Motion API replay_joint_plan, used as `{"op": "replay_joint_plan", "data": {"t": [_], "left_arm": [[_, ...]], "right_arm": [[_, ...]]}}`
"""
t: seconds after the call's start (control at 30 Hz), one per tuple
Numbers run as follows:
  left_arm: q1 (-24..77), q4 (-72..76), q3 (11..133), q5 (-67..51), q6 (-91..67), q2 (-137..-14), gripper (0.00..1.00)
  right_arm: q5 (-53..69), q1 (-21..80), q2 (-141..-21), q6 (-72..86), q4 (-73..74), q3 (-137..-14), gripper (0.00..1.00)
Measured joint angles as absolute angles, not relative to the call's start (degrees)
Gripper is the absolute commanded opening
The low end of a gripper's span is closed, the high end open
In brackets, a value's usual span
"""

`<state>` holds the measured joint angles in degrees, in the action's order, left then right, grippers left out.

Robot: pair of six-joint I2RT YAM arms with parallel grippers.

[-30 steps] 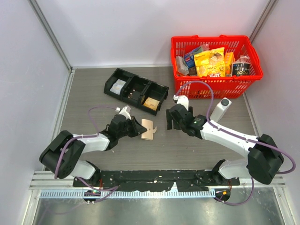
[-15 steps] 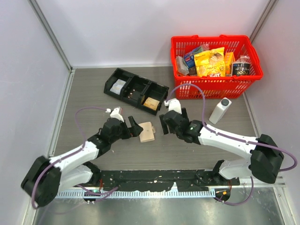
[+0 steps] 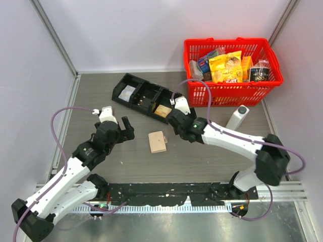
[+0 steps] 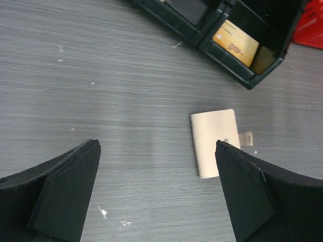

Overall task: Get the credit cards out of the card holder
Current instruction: Open the card holder at the center of the board.

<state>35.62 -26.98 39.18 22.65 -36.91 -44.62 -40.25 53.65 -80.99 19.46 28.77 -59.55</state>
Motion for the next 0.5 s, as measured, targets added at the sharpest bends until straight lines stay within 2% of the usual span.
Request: {"op": "replay_joint_plan", "data": {"t": [0.03,0.07,0.1,0.27,0.5], "left_arm": [[35.62,-28.18,39.18,23.57,-36.95,-43.64,1.0],[35.59,-29.3,39.05,24.14,-36.95,-42.76,1.0],[35.57,-30.15,38.79,24.56,-37.01,-42.02,1.0],[35.55,-33.32,35.81,24.47,-37.71,-39.53,1.0],[35.22,-34.52,29.76,23.86,-39.57,-31.07,1.0]], "right_arm": [[-39.79,52.71,-83.61,20.21,30.46,-61.6,0.7],[-39.72,52.34,-85.84,20.73,31.18,-63.02,0.81],[-39.68,52.03,-87.09,20.84,31.11,-63.31,0.84],[-35.27,55.48,-82.91,18.7,26.11,-57.71,0.86],[-26.79,56.14,-86.61,19.9,20.58,-61.43,0.82]]}}
